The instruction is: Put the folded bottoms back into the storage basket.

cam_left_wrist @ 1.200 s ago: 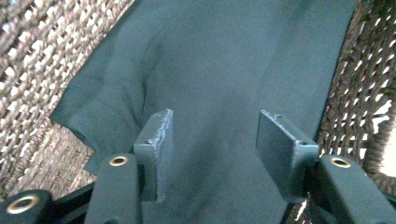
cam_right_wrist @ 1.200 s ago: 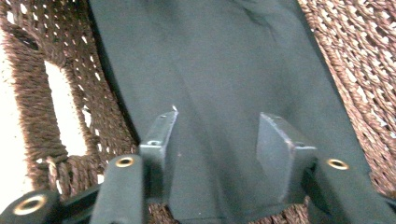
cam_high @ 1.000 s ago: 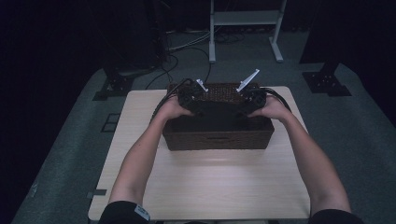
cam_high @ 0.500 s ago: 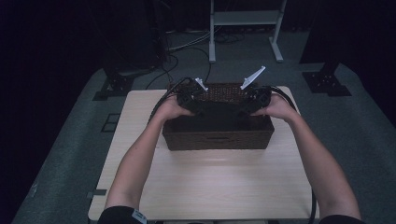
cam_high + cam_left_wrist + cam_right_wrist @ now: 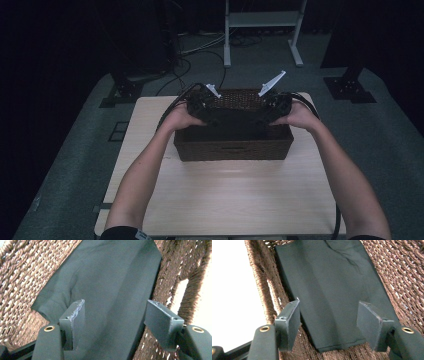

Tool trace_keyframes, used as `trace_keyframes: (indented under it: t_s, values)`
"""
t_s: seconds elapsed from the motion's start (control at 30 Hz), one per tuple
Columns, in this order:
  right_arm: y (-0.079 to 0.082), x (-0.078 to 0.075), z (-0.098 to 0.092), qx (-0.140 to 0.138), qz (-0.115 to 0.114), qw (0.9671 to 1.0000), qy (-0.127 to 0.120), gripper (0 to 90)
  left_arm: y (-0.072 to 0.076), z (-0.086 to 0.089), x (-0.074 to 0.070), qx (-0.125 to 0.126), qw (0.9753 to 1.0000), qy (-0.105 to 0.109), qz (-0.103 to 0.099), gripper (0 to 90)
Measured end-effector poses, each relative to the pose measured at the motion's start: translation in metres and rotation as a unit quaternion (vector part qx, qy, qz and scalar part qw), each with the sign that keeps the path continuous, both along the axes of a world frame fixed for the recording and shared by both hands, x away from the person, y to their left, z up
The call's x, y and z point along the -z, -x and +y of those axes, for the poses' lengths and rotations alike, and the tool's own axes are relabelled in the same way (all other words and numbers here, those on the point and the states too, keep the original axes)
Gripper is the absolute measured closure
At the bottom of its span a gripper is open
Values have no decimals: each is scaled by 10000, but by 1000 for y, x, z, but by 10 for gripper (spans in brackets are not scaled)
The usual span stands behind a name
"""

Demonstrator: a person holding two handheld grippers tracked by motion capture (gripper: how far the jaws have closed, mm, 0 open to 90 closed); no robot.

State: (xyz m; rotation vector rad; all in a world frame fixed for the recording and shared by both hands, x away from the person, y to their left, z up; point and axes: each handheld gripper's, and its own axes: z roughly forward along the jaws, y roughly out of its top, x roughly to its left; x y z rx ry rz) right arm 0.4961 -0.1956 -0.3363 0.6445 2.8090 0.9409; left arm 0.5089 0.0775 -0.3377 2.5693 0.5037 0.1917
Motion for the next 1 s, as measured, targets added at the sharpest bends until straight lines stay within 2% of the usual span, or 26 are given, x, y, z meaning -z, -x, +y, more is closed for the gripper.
trace_keyframes:
  t_s: [0.2,0.33,0.43,0.63,0.77,1.0]
  values:
    - [8,0,-5,17,-14,10000,-48,348,6,5,-2,34,10000,12,8,319]
    - [14,-1,-9,19,-5,10000,-28,344,10,4,-6,49,10000,21,-27,313]
    - [21,-4,-16,52,-45,9999,-132,344,14,3,-8,87,9999,34,-42,302]
    - [27,-6,-23,33,-106,9998,-151,343,22,0,-12,199,9998,24,-53,290]
    - [32,-7,-25,39,-106,9999,-108,337,28,2,-9,199,9997,120,-41,282]
    - [37,-10,-24,20,-108,9999,-114,332,32,6,-9,218,9997,80,-28,273]
